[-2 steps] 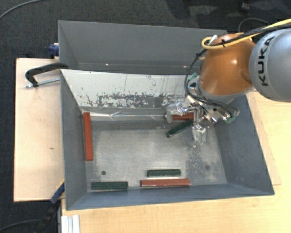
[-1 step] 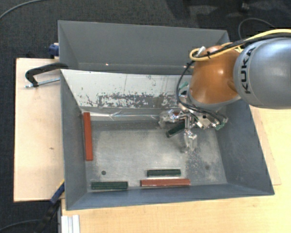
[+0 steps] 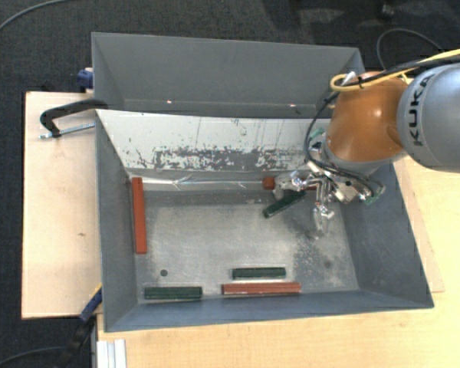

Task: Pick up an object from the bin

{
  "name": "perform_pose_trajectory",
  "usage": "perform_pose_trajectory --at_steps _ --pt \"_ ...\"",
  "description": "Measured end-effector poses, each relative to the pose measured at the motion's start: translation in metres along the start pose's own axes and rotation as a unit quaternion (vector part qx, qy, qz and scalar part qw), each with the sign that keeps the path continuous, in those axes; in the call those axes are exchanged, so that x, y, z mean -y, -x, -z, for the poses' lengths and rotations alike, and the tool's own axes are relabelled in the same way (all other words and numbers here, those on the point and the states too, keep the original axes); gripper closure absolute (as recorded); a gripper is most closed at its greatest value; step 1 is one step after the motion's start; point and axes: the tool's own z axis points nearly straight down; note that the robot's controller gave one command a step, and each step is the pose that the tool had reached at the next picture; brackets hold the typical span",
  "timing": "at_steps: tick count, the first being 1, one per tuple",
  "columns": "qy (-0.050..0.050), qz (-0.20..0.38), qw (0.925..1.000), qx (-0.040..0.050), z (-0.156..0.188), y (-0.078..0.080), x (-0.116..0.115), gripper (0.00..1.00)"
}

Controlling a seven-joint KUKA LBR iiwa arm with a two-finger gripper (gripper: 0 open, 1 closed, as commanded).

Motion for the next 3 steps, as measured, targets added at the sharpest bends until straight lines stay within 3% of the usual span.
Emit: perform_pose_trajectory --at_steps 1,2,3 --pt "0.001 0.001 1.0 0.0005 0.0 0.002 -0.002 1.0" --pt "-0.003 0.001 1.0 0.0038 0.074 0.005 -0.001 1.0" --pt "-0.001 0.0 1.0 0.0023 0.095 0.008 0.0 1.0"
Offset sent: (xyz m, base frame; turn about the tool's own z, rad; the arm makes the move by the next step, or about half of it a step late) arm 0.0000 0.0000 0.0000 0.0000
